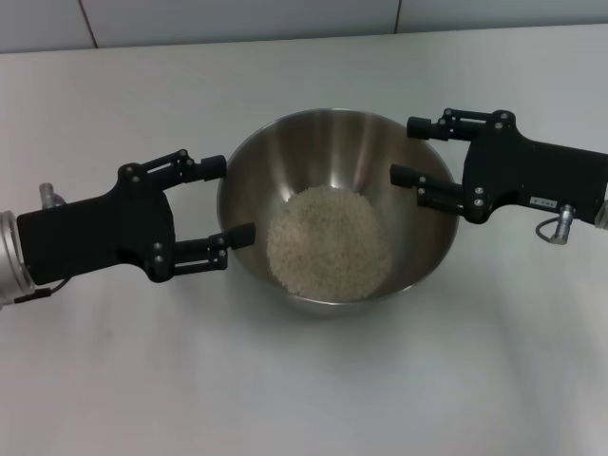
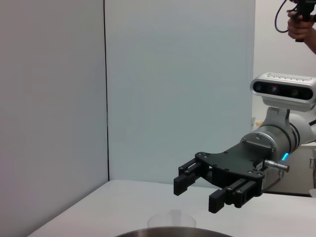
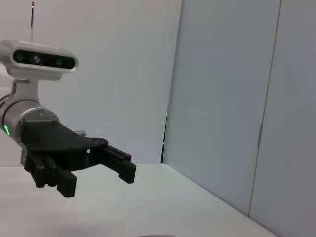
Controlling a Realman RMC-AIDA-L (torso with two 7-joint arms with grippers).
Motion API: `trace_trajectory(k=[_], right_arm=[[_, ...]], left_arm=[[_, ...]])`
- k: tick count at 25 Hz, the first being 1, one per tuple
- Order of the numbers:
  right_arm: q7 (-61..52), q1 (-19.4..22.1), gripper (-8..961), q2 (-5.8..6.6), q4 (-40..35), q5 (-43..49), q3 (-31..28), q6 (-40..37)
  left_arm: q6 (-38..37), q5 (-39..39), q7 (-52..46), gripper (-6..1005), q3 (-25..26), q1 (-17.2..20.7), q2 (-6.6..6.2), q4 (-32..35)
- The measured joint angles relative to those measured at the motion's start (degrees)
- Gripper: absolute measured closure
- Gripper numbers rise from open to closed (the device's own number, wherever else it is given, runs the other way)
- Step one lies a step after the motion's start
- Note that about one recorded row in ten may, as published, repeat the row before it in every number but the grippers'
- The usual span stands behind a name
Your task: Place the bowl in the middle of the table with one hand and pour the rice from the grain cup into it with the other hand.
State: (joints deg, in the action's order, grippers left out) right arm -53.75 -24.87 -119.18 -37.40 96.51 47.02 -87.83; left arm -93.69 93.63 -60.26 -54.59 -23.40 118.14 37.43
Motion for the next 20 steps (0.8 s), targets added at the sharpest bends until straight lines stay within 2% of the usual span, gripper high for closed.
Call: trace_trajectory(k=[20], right_arm=[[0.5,-0.1,391,-0.07,0.9,-0.6,0.0,0.7]], left_arm=[[-0.4,0.0,0.8,172,1.0,0.1,0.17,-0.1]])
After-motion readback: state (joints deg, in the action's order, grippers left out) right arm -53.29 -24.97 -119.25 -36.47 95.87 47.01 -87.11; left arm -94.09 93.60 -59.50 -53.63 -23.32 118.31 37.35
